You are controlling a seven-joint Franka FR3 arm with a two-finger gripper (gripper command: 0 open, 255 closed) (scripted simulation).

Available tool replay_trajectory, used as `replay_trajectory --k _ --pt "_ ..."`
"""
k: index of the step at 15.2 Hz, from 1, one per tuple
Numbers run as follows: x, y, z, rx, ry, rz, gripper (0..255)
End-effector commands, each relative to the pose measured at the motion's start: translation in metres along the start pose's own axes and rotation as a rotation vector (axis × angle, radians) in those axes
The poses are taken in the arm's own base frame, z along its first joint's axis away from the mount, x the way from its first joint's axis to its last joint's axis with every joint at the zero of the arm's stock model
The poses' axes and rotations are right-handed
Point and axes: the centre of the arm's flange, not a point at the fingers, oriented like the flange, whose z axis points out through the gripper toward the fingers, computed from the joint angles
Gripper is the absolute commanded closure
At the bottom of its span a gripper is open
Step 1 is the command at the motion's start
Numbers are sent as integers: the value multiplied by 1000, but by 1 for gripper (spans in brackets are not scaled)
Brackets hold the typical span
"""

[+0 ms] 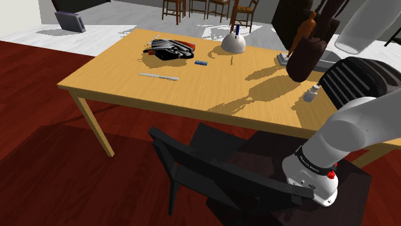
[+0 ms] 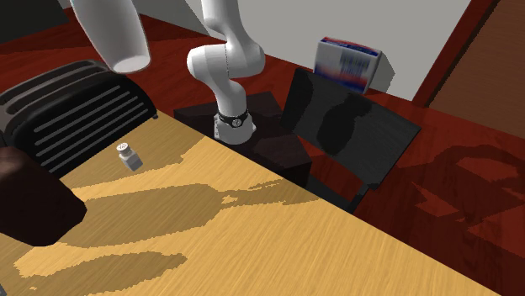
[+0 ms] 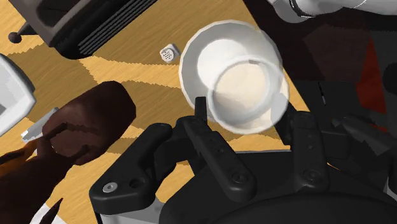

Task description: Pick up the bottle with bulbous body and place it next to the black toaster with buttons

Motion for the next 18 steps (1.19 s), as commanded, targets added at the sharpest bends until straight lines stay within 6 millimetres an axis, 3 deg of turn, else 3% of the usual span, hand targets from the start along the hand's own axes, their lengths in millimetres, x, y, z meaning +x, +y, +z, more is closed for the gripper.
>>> replay_trajectory --k 1,4,18 --pt "-24 16 2 0 -1 -1 255" --pt "-50 33 4 0 -1 -1 255" --pt "-41 33 77 0 -1 -1 255"
